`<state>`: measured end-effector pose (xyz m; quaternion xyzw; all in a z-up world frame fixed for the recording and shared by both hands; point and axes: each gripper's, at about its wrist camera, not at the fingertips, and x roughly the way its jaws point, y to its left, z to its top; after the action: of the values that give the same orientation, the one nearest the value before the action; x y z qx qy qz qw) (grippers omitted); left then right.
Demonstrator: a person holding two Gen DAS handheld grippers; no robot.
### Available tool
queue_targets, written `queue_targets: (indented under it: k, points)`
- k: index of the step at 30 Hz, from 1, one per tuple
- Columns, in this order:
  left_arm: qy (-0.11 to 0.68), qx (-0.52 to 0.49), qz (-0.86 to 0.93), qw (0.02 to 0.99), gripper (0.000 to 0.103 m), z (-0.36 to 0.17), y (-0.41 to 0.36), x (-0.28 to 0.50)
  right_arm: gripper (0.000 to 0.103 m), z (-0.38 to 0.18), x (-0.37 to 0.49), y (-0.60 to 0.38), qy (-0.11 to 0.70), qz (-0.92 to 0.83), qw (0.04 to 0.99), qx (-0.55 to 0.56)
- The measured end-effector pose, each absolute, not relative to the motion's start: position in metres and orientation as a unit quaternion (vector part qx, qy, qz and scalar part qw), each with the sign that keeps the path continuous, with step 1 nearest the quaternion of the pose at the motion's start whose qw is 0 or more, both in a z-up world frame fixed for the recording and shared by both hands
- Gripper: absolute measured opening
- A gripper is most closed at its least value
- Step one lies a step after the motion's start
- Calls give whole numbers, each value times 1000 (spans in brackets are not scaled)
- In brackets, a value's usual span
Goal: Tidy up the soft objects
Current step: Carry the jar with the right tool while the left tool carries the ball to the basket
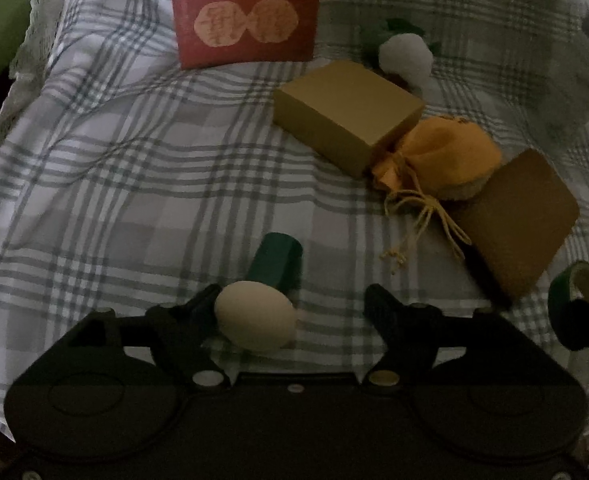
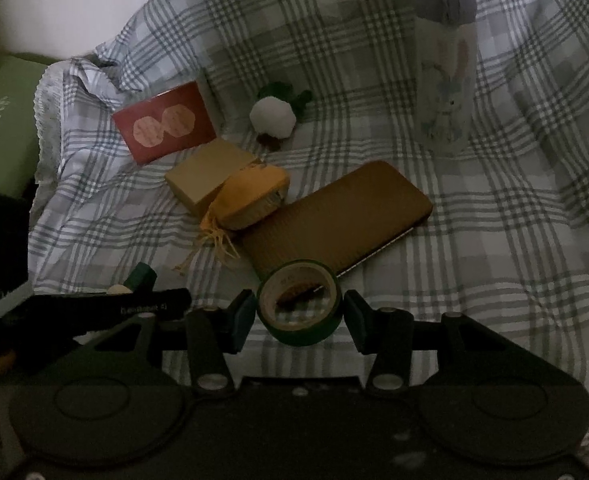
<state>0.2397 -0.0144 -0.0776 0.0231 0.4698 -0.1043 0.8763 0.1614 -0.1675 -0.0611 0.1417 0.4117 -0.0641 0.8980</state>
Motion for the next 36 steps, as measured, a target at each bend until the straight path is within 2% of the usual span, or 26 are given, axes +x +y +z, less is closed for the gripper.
queue_targets:
  k: [2, 3, 5, 6, 7, 12, 25, 36]
  points:
    - [467, 20, -108, 878, 71, -77, -13, 237, 47, -62, 162, -168, 414, -65, 896, 145]
    - [466, 18, -107, 878, 67, -76, -11, 235, 47, -63, 162, -169, 416, -65, 895, 148]
    - [463, 13, -95, 881, 55, -73, -7, 234, 47, -62, 161, -170, 418, -63, 893, 155]
    - [463, 8, -88, 882, 44, -72, -4, 234, 47, -62, 161, -170, 419, -62, 892, 158]
    - [464, 0, -81, 882, 38, -70, 1, 235, 47, -61, 160, -170, 418, -62, 892, 161]
    - [481, -58, -91, 870, 37, -61, 21, 232, 47, -52, 152, -169, 411, -64, 896, 159]
    - [454, -40, -125, 881, 37, -16, 14, 153, 47, -19, 95, -166, 388, -52, 903, 178]
    - [458, -19, -140, 878, 37, -6, 5, 71, 47, -8, 8, -146, 378, -33, 910, 169]
